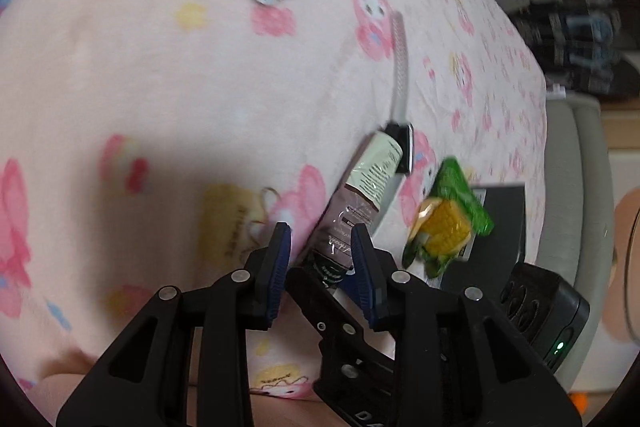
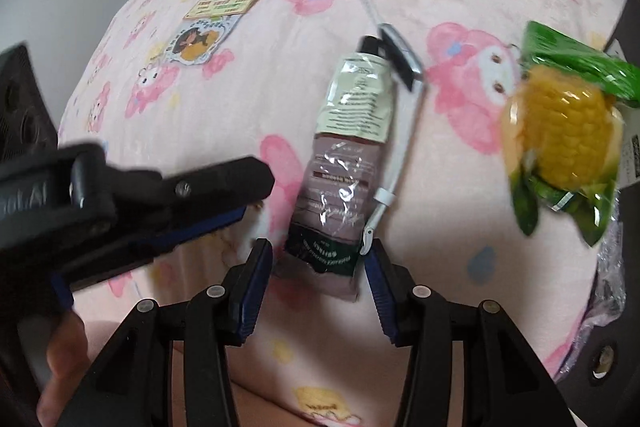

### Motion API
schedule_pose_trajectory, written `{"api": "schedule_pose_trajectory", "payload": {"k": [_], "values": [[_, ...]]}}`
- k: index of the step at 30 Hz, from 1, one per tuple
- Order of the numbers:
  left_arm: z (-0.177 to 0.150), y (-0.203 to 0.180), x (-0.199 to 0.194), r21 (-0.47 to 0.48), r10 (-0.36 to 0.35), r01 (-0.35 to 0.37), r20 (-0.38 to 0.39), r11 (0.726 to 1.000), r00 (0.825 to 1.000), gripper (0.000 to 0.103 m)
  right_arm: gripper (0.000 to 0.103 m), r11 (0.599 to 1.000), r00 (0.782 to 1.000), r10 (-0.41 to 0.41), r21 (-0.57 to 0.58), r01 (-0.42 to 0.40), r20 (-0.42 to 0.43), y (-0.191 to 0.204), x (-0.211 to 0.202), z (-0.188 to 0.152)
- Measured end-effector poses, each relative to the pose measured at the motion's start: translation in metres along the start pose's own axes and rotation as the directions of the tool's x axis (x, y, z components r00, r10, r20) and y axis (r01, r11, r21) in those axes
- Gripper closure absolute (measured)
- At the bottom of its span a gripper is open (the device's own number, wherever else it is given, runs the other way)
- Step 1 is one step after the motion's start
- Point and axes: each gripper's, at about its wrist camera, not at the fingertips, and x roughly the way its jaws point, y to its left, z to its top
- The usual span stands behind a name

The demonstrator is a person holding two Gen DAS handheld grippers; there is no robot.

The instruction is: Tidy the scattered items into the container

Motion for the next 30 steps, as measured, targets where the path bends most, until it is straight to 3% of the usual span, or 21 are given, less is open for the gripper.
{"api": "schedule_pose_trajectory", "payload": {"k": [3,5,10,15,21,27,28,29,30], "values": [[0.005,0.008,-0.020,-0.032,0.028,-0.025,0.096,0.999,0.995,0.072,0.059,0.996,0.996,0.087,0.013,-0.087,0.009,0.021,-0.004,0.009],[0.006,0.009,-0.025,-0.028,0.044,-0.040,0.128,0.999,0.991,0.072,0.059,0.997,0.997,0.072,-0.039,-0.071,0.029,0.033,-0.011,0.008],[0.005,0.009,0.000,-0.034,0.031,-0.031,-0.013,0.999,0.999,0.069,0.059,0.999,0.994,-0.027,-0.040,0.032,0.105,0.024,-0.037,0.010],[0.002,0.009,0.011,-0.032,0.035,-0.038,-0.088,0.999,0.996,0.069,0.059,0.996,0.981,-0.083,-0.004,0.085,0.174,0.013,-0.055,0.037],[0.003,0.012,0.028,-0.041,0.045,-0.052,-0.152,0.998,0.987,0.067,0.059,0.988,0.979,-0.122,-0.076,0.136,0.162,0.012,-0.045,0.064],[0.004,0.009,0.036,-0.024,0.069,-0.074,-0.162,0.997,0.984,0.062,0.058,0.980,0.977,-0.165,-0.090,0.178,0.136,0.005,-0.025,0.068],[0.003,0.007,0.037,-0.012,0.075,-0.078,-0.157,0.997,0.985,0.067,0.059,0.979,0.977,-0.169,-0.090,0.182,0.133,0.004,-0.023,0.068],[0.003,0.004,0.037,0.003,0.077,-0.077,-0.147,0.997,0.986,0.079,0.060,0.978,0.976,-0.174,-0.091,0.186,0.130,0.002,-0.021,0.068],[0.003,0.001,0.036,0.019,0.080,-0.078,-0.133,0.997,0.988,0.083,0.060,0.978,0.976,-0.178,-0.091,0.190,0.127,0.000,-0.019,0.067]]}}
